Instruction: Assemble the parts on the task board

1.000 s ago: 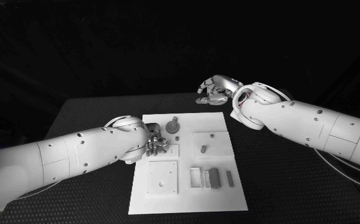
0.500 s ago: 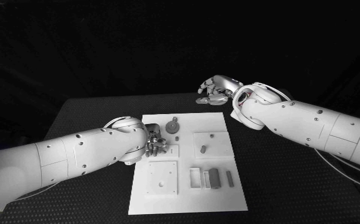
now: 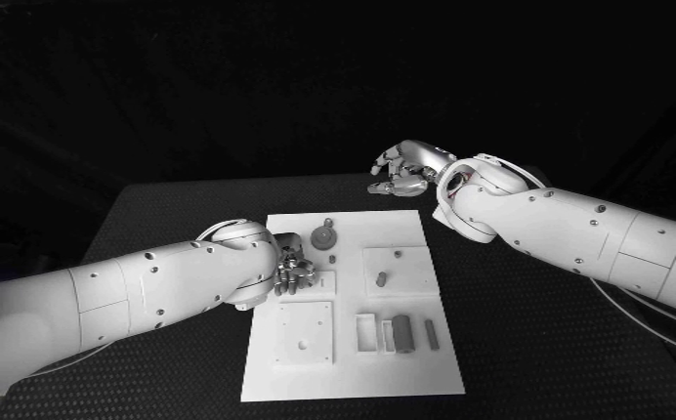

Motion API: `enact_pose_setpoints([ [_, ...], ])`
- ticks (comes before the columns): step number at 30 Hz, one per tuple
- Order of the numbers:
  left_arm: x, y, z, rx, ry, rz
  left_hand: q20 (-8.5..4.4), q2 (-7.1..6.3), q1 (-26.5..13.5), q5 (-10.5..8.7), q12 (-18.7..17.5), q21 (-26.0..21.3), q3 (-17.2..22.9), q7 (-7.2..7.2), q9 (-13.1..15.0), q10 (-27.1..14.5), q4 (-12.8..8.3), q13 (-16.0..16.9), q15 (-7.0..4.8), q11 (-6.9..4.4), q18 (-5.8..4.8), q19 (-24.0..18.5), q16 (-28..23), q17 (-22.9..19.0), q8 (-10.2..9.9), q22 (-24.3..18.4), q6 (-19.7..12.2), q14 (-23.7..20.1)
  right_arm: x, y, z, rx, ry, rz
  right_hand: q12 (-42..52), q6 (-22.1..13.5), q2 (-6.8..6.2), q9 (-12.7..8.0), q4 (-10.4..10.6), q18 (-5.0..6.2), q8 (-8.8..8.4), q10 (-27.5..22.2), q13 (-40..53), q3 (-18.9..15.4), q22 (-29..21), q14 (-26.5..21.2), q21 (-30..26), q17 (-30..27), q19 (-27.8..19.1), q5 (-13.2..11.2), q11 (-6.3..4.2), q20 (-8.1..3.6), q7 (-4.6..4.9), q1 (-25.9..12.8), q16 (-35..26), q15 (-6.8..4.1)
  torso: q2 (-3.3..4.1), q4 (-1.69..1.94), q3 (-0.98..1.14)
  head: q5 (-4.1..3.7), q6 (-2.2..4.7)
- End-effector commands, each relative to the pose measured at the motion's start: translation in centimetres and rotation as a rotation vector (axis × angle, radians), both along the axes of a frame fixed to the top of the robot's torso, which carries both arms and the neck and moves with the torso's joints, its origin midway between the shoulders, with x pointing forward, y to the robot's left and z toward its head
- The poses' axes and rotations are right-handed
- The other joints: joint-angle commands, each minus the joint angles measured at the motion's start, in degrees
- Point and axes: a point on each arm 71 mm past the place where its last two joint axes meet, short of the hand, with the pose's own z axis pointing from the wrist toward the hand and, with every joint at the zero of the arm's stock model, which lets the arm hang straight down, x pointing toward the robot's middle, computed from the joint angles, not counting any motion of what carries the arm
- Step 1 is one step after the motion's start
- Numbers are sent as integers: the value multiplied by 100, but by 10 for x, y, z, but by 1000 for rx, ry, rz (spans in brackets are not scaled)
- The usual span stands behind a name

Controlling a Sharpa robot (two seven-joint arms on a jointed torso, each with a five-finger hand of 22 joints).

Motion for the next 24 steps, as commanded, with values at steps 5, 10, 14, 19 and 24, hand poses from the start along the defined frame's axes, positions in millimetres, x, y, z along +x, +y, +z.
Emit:
enact_pose_setpoints([
  [5,-3,-2,-6,-3,32,-10,-14,-69,-2,-173,48,-52,-13,-275,18,-61,82,-8,-9,-5,103,12,50,-23,-39,20,330,-35,0,2,0,-1,6,12,32,-77,-7,-8,41,305,-26,-7,-8,-3,84,-37,-30,9,7,2,24,-48,100,-23,5,11,0,-3,4,7,8],
  [10,-2,-2,-6,-3,31,-5,-13,-89,-24,-271,57,-61,-26,-275,28,-64,113,-12,-9,-5,103,17,60,-34,-48,31,333,-38,0,2,0,-1,7,11,33,-78,-8,-9,44,305,-26,-9,-10,-3,84,-38,-30,10,7,2,25,-48,100,-22,5,12,1,0,5,7,9],
  [14,-1,-1,-6,-3,30,-2,-11,-140,-79,-308,65,-69,-72,-273,43,-66,154,-13,-8,-4,104,23,72,-39,-52,42,335,-41,0,2,-1,-1,7,11,33,-79,-9,-9,47,305,-27,-10,-11,-4,84,-38,-31,9,6,2,25,-48,101,-21,4,12,3,-2,7,8,9],
  [19,0,0,-6,-2,27,4,-9,-207,-186,-314,75,-82,-140,-273,65,-68,253,-12,-7,-4,109,28,87,-40,-52,54,334,-46,0,2,-1,-1,7,11,34,-79,-9,-9,50,305,-27,-11,-12,-4,84,-39,-31,9,6,2,25,-48,101,-22,4,12,2,-2,6,9,6],
  [24,1,2,-6,-1,26,8,-8,-329,-415,-315,89,-98,-290,-276,90,-68,407,-9,-8,-7,113,33,106,-42,-54,67,335,-49,0,2,-1,0,8,10,34,-80,-7,-10,58,305,-28,-12,-14,-6,84,-40,-33,9,5,2,26,-47,101,-25,3,12,1,-2,2,7,5],
])
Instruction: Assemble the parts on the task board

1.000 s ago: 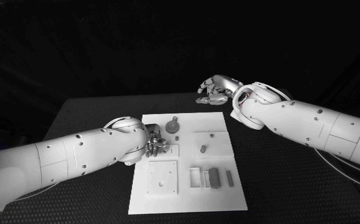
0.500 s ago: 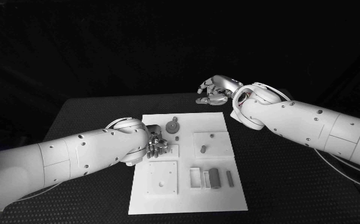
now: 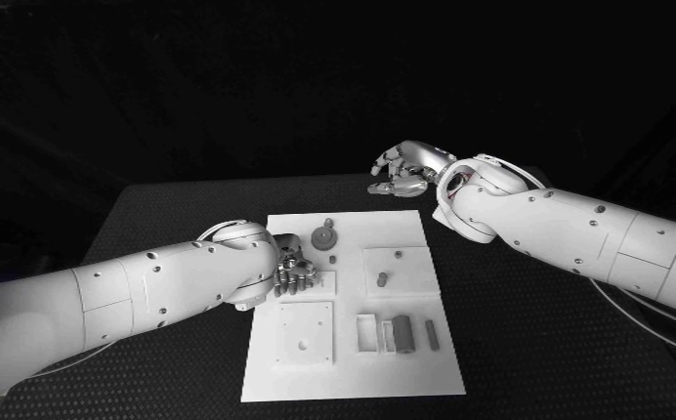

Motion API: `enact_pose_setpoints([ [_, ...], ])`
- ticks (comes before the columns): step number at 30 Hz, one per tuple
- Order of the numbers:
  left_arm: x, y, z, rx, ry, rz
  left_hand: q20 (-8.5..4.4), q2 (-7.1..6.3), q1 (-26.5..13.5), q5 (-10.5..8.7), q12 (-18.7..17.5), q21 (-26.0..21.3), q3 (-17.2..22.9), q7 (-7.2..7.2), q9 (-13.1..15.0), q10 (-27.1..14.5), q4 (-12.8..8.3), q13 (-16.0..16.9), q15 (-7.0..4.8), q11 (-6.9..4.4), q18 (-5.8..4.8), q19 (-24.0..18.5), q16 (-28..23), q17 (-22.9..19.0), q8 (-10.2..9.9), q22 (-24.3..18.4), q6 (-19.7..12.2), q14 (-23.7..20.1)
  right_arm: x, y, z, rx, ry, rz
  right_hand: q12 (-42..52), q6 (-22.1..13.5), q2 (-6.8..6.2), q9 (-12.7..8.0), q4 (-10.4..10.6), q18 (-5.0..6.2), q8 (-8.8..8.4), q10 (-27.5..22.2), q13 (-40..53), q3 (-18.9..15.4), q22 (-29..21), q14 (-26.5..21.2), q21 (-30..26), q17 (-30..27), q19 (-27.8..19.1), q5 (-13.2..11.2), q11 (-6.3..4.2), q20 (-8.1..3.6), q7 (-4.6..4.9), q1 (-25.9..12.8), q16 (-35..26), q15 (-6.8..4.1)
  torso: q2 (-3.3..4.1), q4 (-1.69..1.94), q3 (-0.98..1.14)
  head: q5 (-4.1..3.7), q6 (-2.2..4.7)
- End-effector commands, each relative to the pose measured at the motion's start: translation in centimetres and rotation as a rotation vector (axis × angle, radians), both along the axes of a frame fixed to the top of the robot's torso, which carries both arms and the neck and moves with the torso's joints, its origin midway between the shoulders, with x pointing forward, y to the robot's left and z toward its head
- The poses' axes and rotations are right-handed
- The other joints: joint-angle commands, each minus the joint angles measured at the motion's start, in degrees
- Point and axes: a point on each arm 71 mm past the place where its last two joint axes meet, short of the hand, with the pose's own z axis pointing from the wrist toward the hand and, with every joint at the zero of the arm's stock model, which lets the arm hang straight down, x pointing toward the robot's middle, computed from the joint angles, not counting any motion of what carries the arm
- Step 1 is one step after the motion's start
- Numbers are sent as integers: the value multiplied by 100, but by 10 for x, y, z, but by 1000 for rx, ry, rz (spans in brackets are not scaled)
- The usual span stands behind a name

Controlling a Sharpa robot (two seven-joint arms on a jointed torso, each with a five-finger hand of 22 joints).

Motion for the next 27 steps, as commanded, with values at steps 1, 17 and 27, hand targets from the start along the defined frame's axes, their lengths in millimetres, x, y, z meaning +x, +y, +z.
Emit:
enact_pose_setpoints([
  [1,-2,-2,-3,-4,18,-10,-9,-23,-133,-28,27,-24,-76,6,14,13,45,0,-8,31,114,28,41,-3,-31,10,-32,-49,0,1,0,-2,6,11,39,-61,-7,-6,27,305,-28,-12,-10,-5,84,-41,-33,5,-8,2,26,-38,100,-26,3,13,-2,2,-4,-6,-4],
  [17,0,9,-1,-41,2,34,-48,-723,-904,-25,58,-111,-850,-39,77,-9,-6,10,-47,-8,176,31,84,-10,-49,14,-37,-75,0,-3,0,-3,4,3,41,-66,-12,-8,38,305,-31,-16,-14,-9,84,-43,-36,5,-11,1,27,-37,102,-29,1,14,-5,7,-9,-19,-1],
  [27,10,18,21,-146,-23,100,-36,-985,-976,-23,42,-211,-594,-24,99,-60,110,-9,-43,6,187,53,76,-44,-108,-29,-77,-125,0,-6,0,-4,3,-2,42,-69,-15,-10,43,305,-32,-18,-16,-10,84,-44,-37,5,-12,1,28,-37,102,-29,0,15,-2,1,-4,-17,26],
])
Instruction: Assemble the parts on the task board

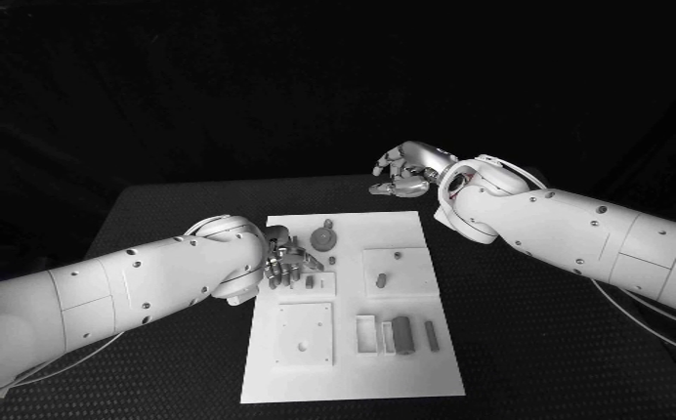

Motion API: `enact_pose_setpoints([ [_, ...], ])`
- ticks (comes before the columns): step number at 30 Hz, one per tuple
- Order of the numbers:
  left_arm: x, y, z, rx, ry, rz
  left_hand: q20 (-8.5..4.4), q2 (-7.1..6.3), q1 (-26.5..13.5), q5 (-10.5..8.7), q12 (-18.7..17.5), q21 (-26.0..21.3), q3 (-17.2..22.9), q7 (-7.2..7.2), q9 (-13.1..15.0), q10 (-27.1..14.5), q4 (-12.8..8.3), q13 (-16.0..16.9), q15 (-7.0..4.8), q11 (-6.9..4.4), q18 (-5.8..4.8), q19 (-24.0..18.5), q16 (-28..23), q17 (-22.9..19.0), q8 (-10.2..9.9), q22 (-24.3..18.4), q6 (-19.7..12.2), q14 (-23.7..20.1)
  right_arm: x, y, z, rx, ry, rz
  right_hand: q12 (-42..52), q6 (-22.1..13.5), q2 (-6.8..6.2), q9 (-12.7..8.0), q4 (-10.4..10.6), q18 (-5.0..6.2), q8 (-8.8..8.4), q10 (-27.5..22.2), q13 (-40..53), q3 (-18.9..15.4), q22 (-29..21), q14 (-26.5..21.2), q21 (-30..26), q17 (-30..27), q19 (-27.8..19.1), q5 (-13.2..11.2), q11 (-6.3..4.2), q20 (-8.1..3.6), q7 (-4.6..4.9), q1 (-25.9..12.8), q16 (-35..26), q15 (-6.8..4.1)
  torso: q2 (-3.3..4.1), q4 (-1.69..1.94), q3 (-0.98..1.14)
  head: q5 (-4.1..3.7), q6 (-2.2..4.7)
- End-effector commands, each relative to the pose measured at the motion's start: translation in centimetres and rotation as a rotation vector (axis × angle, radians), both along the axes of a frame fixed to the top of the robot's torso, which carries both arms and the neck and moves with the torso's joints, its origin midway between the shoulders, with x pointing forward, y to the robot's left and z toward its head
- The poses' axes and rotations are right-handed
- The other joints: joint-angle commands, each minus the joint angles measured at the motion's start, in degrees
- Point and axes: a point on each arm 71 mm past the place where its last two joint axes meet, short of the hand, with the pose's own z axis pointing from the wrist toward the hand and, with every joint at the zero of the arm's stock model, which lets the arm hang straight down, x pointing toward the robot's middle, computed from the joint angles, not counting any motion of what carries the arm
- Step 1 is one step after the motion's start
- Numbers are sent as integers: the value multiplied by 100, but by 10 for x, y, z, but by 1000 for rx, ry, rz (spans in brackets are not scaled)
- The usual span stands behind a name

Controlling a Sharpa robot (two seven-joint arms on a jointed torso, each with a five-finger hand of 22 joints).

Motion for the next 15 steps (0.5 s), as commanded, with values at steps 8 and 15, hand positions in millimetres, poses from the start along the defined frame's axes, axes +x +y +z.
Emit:
enact_pose_setpoints([
  [8,26,24,35,-125,-47,124,92,608,567,-21,98,-120,61,244,11,-348,-505,34,117,129,0,-165,66,-92,-270,88,-556,-316,1,-4,0,2,4,-3,20,-58,-14,-6,32,305,-34,-20,-8,6,84,-45,-38,6,2,2,28,-27,112,-27,0,15,-6,3,11,17,50],
  [15,45,35,42,-113,-105,162,404,632,1196,-23,-241,-508,424,623,-209,-1123,-475,-192,461,503,-90,-822,-256,-375,-683,5,-1281,-1041,1,-6,-1,3,5,-7,22,-64,-14,-8,34,305,-37,-21,-10,7,84,-45,-38,7,2,2,29,-28,113,-21,0,16,11,-12,7,16,83],
])
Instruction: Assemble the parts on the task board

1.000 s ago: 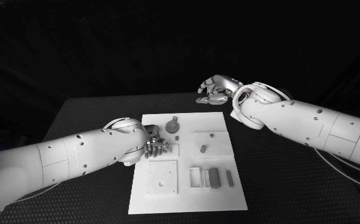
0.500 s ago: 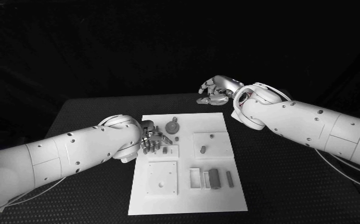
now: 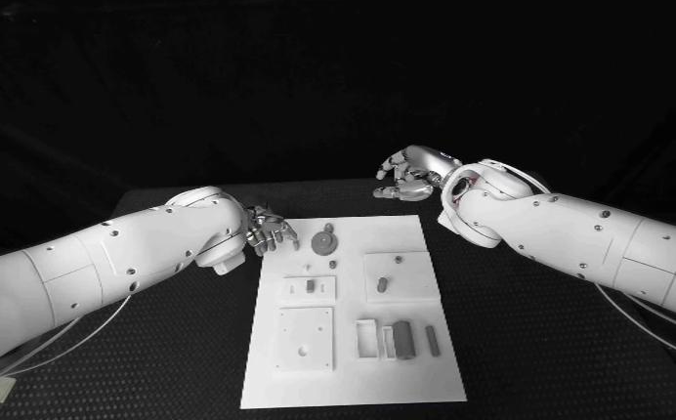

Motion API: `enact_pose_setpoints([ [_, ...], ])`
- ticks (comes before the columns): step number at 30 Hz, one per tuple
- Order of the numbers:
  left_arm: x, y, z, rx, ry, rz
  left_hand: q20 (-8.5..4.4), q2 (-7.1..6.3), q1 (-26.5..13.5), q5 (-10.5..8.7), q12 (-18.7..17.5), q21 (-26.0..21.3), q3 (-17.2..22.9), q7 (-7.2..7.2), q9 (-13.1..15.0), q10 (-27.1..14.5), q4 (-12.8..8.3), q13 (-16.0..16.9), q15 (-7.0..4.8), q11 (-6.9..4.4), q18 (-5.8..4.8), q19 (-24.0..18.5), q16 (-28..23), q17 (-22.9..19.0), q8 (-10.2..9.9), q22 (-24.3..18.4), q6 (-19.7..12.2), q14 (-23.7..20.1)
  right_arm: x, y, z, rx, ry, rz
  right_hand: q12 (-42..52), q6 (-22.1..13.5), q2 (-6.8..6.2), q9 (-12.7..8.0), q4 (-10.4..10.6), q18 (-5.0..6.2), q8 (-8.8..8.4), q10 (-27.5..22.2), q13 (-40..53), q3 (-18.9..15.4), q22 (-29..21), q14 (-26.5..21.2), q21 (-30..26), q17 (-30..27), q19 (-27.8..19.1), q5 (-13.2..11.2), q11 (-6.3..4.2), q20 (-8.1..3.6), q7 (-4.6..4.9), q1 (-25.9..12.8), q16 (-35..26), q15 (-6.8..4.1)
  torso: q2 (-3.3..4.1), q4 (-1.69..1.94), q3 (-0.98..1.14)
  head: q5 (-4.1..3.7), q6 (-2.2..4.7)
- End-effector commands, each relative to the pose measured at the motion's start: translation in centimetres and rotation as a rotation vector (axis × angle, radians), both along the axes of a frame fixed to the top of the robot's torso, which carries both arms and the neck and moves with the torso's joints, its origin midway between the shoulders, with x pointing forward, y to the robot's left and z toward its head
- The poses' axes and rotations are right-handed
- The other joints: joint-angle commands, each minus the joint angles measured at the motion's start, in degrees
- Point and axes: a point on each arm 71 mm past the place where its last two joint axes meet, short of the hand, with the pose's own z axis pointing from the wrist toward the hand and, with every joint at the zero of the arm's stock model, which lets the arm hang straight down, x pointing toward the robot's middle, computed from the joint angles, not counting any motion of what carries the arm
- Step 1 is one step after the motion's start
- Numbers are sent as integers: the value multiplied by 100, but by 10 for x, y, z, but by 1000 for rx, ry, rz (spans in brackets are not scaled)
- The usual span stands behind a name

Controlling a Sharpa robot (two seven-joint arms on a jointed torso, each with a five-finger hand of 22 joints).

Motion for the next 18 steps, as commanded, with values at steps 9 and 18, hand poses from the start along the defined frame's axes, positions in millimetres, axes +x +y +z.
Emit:
enact_pose_setpoints([
  [9,20,-4,-3,31,42,-8,64,-224,-539,-22,2,-60,-229,-51,-39,20,474,-154,41,-6,27,22,97,-148,83,7,138,14,1,2,0,2,3,7,24,-64,-11,-10,38,305,-39,-22,-7,6,84,-41,-38,8,13,2,30,-39,107,-17,0,14,23,-4,-2,-2,21],
  [18,33,-7,-7,109,73,-42,11,-658,-874,-23,61,-47,-364,-112,-77,109,581,-198,-20,-65,61,117,211,-193,110,34,233,65,0,3,0,3,5,9,27,-66,-11,-11,42,305,-40,-23,-10,5,85,-41,-38,8,13,2,31,-40,108,-14,1,15,59,-36,-2,-15,17],
])
